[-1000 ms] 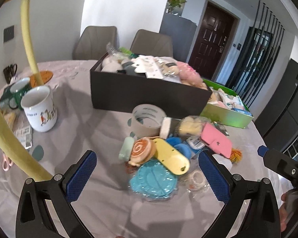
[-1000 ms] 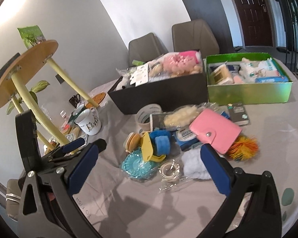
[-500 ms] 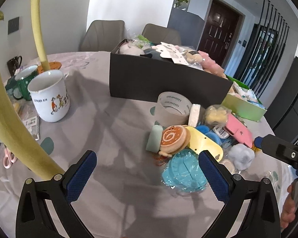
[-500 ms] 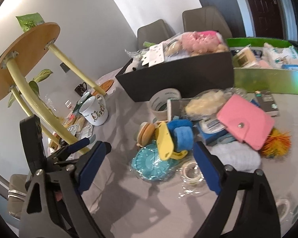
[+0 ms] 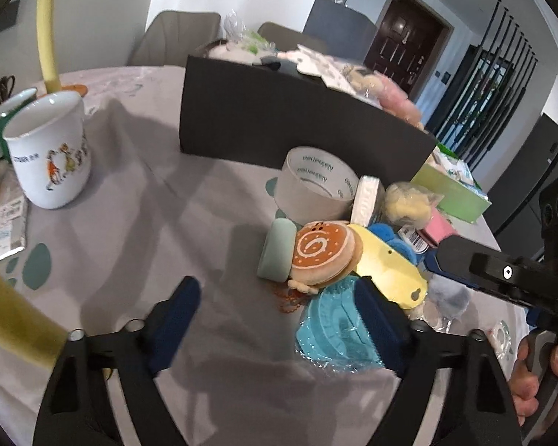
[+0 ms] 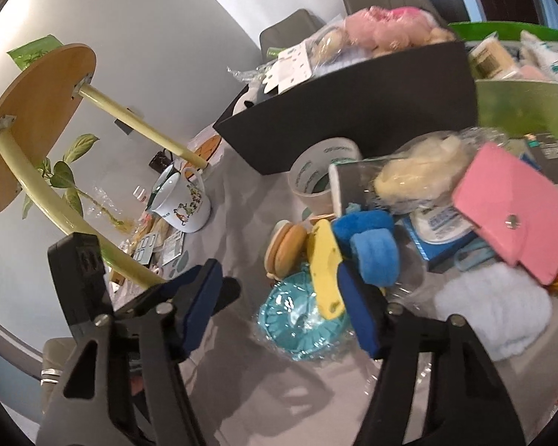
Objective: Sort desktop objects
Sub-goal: 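Withdraw the left gripper and move it toward the remaining table items, then lower the left gripper around the tan round sponge puff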
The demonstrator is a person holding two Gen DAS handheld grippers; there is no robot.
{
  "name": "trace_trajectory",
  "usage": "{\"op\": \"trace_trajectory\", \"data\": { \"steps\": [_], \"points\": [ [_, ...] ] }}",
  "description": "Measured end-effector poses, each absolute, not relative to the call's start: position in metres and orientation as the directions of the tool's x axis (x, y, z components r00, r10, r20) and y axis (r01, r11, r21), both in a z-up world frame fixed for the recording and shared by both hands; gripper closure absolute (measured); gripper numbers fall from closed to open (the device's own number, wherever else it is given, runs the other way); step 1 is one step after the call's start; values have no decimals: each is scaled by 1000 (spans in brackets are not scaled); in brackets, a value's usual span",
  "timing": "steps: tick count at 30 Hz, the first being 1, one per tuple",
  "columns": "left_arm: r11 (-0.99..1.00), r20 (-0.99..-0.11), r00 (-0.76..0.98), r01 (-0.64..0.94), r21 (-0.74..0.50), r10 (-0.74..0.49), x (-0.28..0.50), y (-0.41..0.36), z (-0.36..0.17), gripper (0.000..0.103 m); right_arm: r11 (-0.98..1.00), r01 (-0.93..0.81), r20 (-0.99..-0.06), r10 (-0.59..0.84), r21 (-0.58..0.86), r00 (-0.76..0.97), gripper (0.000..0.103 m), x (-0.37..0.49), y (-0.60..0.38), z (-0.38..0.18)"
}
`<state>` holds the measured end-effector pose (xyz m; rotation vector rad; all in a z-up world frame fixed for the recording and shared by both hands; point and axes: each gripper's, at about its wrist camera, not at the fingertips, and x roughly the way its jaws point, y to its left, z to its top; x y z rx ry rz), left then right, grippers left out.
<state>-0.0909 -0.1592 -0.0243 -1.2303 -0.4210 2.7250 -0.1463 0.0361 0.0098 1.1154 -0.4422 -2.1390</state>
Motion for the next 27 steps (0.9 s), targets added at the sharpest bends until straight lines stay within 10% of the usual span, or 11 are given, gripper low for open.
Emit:
{"op": "trace_trajectory", "data": {
  "steps": [5,18,27],
  "points": [
    [-946,-723,-638,-26,-323,264,-99,-158,-33,22,-702,405,-596,-712,586,-371,44,-161,20,2],
    [-913,-706,-594,-138,-385,387,-118,-142,-39,68,-721,383,-649,-690,577,-321,68,-190,-8,-19],
    [-912,-719,-574,-137,-387,392,-122,-141,-44,70,-721,373,-650,-691,584,-316,84,-193,-5,-24]
  ]
}}
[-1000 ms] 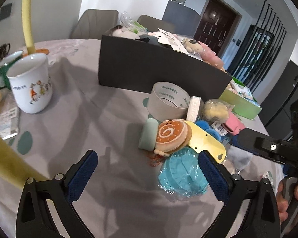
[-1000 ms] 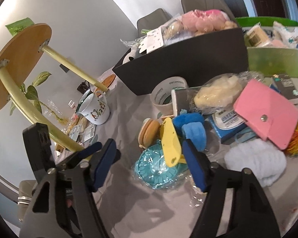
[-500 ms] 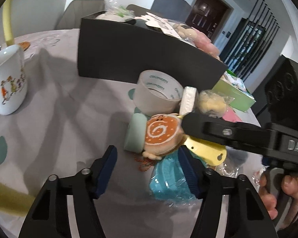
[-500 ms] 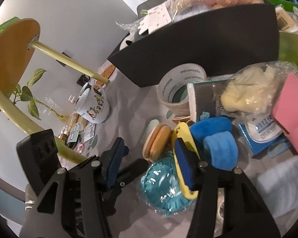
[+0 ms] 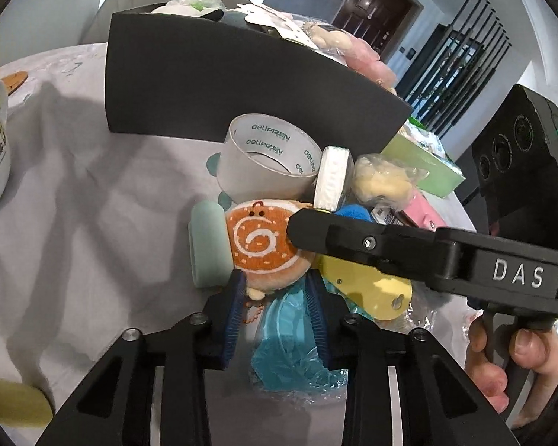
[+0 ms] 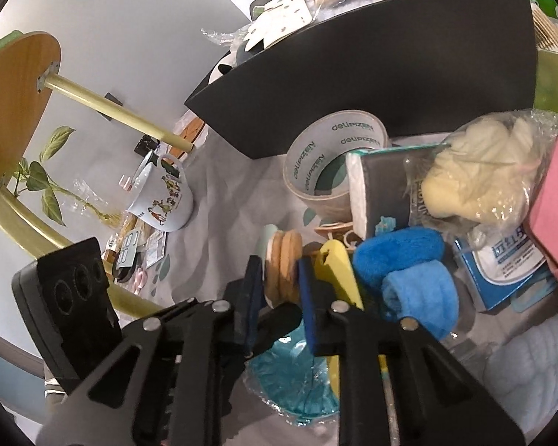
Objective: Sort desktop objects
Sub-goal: 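Lower the left gripper around the tan round sponge puff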
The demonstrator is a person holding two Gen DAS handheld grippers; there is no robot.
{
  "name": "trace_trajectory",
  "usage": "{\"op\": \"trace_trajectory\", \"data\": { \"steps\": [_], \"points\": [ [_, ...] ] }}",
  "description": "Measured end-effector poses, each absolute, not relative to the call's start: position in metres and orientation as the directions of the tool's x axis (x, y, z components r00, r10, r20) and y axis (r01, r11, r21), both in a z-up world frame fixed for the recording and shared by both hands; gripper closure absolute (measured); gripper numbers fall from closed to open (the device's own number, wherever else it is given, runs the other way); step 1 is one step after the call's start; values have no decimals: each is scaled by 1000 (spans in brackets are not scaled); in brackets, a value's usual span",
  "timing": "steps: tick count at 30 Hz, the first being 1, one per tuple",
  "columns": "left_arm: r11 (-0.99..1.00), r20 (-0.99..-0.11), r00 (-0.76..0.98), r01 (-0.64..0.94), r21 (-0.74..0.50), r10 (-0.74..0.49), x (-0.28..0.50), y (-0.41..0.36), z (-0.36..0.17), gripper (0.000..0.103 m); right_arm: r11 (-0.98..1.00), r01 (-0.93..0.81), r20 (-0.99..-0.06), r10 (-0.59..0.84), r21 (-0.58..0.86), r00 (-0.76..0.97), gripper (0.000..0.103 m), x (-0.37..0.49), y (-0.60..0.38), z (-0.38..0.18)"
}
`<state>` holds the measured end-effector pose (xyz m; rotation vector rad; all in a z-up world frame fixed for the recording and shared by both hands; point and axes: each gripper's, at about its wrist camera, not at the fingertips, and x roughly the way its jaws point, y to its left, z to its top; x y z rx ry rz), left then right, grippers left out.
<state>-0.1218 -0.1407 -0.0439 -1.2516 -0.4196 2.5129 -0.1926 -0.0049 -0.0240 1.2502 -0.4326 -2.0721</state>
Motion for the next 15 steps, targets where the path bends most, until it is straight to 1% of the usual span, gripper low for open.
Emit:
{"op": "trace_trajectory", "data": {
  "steps": [8,11,12,15],
  "points": [
    [-916,-718,-583,-133,-378,380,-121,-141,-43,69,-713,376,-646,-699,592,-307,85,-191,-9,-21],
    [-923,-730,-581,-112,-367,361,-123,-141,-44,59,-705,378,-643,-706,600,-297,85,-190,-12,-20],
    [-926,-735,-578,-106,-362,354,-124,-141,-45,55,-703,380,-643,-708,601,-293,85,-189,-13,-20],
    [-921,-720,-597,-87,-381,354,-123,-146,-44,54,-702,385,-644,-708,599,-289,84,-188,-17,-20]
  ]
}}
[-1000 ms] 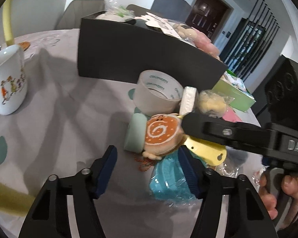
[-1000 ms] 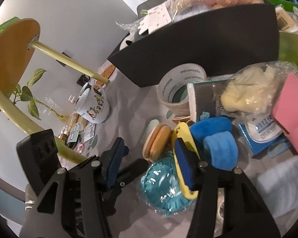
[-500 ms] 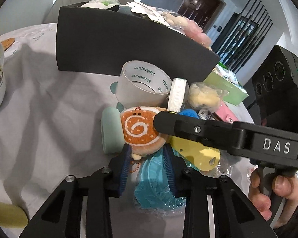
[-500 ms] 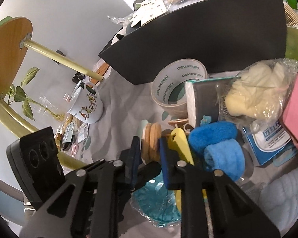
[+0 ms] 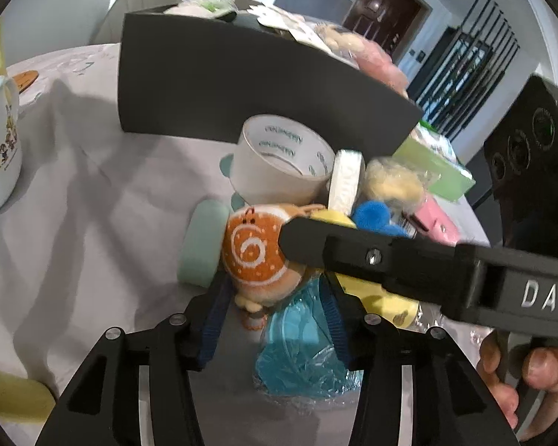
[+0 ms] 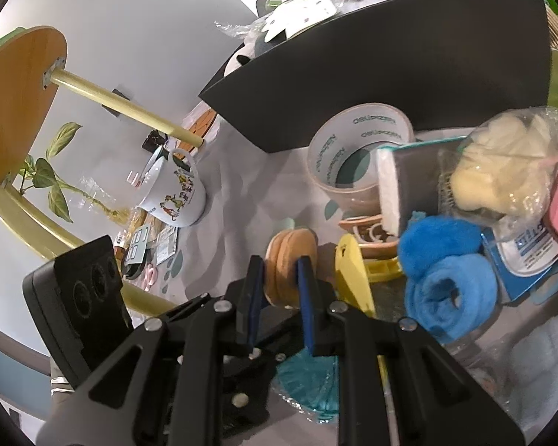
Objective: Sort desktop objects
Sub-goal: 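Lower the left gripper around the tan round sponge puff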
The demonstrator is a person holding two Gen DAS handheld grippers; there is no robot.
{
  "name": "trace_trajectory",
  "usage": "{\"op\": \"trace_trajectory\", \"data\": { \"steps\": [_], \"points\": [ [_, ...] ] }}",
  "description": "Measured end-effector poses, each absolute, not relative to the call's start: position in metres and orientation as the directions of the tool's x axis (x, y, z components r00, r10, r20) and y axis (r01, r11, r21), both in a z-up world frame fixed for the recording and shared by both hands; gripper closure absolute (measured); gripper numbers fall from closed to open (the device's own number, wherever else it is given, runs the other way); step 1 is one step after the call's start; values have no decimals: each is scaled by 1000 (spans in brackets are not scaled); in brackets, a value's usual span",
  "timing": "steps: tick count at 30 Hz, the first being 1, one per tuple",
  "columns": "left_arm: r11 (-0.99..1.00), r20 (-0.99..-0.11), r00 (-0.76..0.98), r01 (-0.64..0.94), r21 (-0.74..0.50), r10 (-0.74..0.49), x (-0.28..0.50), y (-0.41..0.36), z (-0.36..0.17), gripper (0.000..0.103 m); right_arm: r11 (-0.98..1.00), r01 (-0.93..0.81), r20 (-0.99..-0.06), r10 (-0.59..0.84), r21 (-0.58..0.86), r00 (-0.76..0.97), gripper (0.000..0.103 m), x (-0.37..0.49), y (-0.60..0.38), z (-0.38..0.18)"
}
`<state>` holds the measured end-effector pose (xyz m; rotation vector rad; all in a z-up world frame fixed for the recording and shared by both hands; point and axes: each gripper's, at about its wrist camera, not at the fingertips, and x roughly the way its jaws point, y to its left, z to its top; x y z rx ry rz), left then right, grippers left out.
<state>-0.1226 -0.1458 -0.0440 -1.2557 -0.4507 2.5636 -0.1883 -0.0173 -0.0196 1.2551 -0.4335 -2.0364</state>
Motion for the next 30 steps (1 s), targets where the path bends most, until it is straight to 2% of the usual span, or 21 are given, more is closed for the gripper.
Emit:
{"op": "trace_trajectory", "data": {
  "steps": [2,3,6,18,20,24,27,29,30],
  "points": [
    [-915,-717,-597,-76,-397,360,-124,-150,-44,61,-702,387,-645,-708,598,-288,85,-188,-19,-19],
    [-916,-717,-598,-75,-393,357,-124,-150,-44,68,-701,389,-643,-709,598,-289,85,-188,-19,-19],
    [-919,-714,-605,-85,-384,354,-123,-148,-41,75,-697,392,-640,-713,601,-288,85,-187,-20,-19],
    [-933,-695,-638,-114,-340,331,-109,-138,-18,75,-688,417,-615,-723,594,-315,88,-174,-13,1],
    [-938,-698,-643,-98,-333,315,-107,-142,-20,75,-695,411,-618,-717,590,-323,84,-172,-9,3],
    [-937,-705,-642,-67,-343,303,-103,-152,-27,75,-701,391,-612,-712,596,-343,84,-170,2,2],
    [-933,-697,-652,-41,-359,297,-103,-160,-27,75,-702,369,-610,-712,609,-348,81,-173,8,-2],
    [-923,-679,-668,-32,-383,304,-102,-166,-24,75,-696,358,-607,-718,622,-342,66,-174,9,-6],
    [-919,-668,-679,-26,-393,305,-102,-169,-22,74,-693,355,-603,-721,627,-343,61,-174,9,-7]
  ]
}}
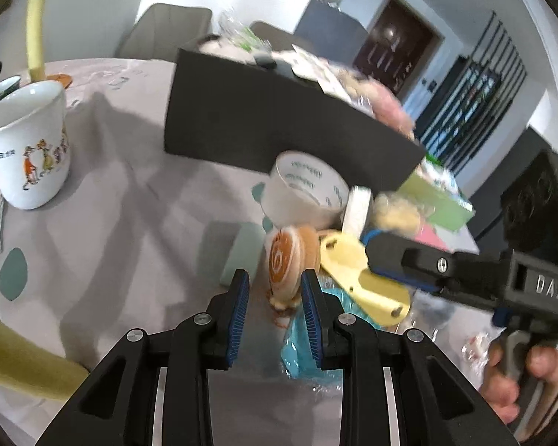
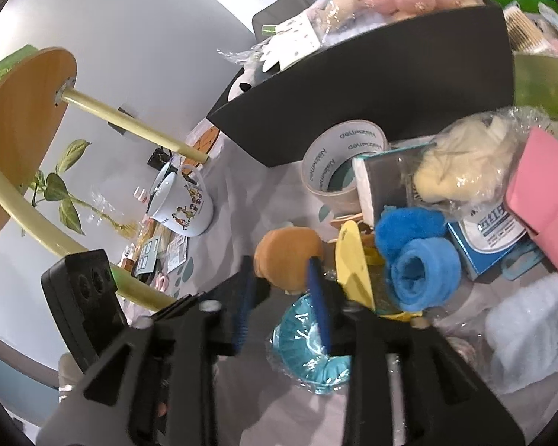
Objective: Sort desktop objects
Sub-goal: 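Lower the left gripper around the tan round sponge puff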
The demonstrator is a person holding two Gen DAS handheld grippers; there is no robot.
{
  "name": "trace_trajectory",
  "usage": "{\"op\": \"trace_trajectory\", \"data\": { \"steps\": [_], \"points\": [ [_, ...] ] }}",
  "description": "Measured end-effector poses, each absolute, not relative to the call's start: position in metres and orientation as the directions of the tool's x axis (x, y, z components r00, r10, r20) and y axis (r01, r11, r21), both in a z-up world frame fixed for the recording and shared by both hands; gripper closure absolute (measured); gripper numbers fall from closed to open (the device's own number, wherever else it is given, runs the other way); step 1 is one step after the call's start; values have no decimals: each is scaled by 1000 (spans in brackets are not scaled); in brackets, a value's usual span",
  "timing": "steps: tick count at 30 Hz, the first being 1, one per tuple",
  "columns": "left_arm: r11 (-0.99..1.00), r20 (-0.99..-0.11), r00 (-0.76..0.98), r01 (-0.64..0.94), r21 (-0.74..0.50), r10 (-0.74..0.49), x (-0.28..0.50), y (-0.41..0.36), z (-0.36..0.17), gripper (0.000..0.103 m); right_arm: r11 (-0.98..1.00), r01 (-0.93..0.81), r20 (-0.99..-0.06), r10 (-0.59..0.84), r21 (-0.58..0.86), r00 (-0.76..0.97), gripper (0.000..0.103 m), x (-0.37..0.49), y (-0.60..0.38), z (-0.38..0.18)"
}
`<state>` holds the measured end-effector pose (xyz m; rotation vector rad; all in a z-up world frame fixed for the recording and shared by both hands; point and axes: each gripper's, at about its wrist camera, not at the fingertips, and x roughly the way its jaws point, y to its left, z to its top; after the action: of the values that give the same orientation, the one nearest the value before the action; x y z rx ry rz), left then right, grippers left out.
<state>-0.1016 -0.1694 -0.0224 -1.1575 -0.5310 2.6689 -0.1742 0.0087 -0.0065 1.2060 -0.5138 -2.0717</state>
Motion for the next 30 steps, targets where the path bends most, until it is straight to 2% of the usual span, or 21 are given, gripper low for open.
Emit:
{"op": "trace_trajectory", "data": {
  "steps": [1,2,8,13,16,25,30],
  "points": [
    [-916,-661,-685,-25,-399,306,-102,-172,-21,73,-690,356,-598,-724,630,-344,56,-174,9,-7],
    [-913,-657,-688,-24,-406,310,-102,-174,-21,72,-687,358,-593,-727,632,-348,56,-174,8,-6],
    [-861,-624,-678,-28,-508,390,-110,-185,-29,66,-670,366,-576,-742,646,-342,55,-180,2,-5],
    [-850,-635,-650,-31,-526,417,-120,-180,-40,65,-664,353,-580,-748,659,-323,55,-186,-5,-13],
    [-855,-646,-651,-8,-519,399,-121,-182,-43,65,-662,333,-584,-749,671,-313,55,-190,-7,-18],
    [-876,-661,-678,52,-480,322,-119,-193,-47,65,-714,311,-661,-699,627,-274,39,-210,-32,-19],
    [-890,-665,-685,52,-453,298,-117,-193,-46,65,-726,327,-683,-684,605,-255,36,-209,-41,-18]
  ]
}}
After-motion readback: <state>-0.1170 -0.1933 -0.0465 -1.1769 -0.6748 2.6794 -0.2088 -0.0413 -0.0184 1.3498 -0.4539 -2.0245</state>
